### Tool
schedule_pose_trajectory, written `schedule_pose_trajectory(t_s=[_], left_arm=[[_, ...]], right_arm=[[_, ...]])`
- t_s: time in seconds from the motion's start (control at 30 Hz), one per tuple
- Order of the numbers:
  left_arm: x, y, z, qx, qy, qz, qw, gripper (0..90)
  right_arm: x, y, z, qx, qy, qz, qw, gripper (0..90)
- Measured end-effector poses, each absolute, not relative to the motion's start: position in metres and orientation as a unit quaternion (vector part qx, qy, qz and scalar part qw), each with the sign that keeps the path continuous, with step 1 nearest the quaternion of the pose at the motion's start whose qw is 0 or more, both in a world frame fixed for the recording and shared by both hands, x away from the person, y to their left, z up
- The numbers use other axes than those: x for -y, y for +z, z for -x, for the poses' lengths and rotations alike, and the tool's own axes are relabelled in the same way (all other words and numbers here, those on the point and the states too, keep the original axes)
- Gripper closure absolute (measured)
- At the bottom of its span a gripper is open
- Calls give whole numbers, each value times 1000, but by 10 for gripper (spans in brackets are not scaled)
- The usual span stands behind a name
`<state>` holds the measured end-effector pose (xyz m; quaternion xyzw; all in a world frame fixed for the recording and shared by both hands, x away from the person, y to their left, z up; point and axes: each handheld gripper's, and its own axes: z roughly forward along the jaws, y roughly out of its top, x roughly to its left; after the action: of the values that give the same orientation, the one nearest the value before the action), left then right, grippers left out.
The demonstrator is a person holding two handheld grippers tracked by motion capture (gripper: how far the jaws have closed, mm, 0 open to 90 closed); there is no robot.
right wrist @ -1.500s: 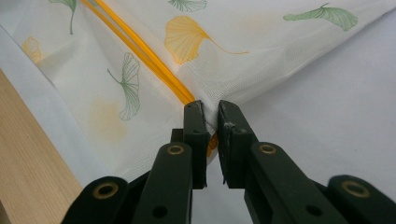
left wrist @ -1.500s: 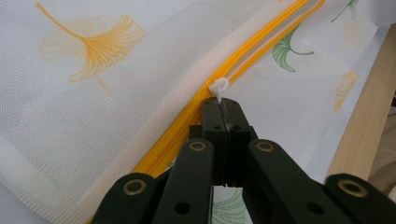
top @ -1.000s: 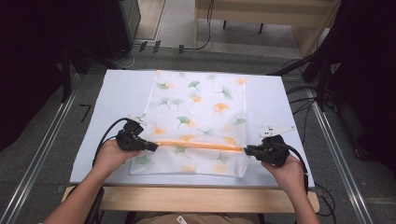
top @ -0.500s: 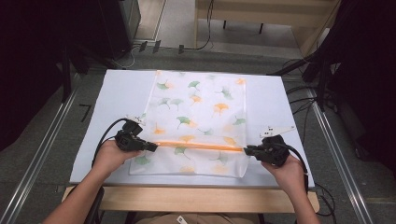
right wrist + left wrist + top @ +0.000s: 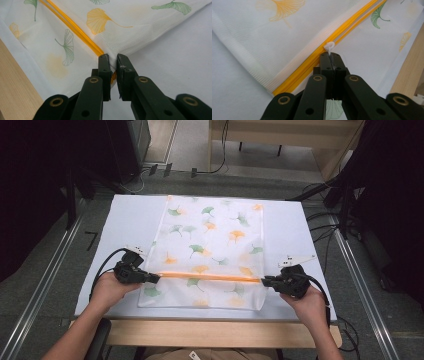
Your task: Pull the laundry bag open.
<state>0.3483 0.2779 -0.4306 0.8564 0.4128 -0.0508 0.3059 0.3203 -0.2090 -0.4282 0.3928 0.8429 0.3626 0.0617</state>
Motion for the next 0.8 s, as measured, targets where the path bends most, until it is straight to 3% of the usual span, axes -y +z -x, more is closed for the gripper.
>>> schedule_pose_trajectory(t_s=[0.8], left_arm=[[-278, -430, -348, -413, -56, -854, 312, 900]], right_arm=[[209, -429, -321, -843, 360, -395, 62, 835]])
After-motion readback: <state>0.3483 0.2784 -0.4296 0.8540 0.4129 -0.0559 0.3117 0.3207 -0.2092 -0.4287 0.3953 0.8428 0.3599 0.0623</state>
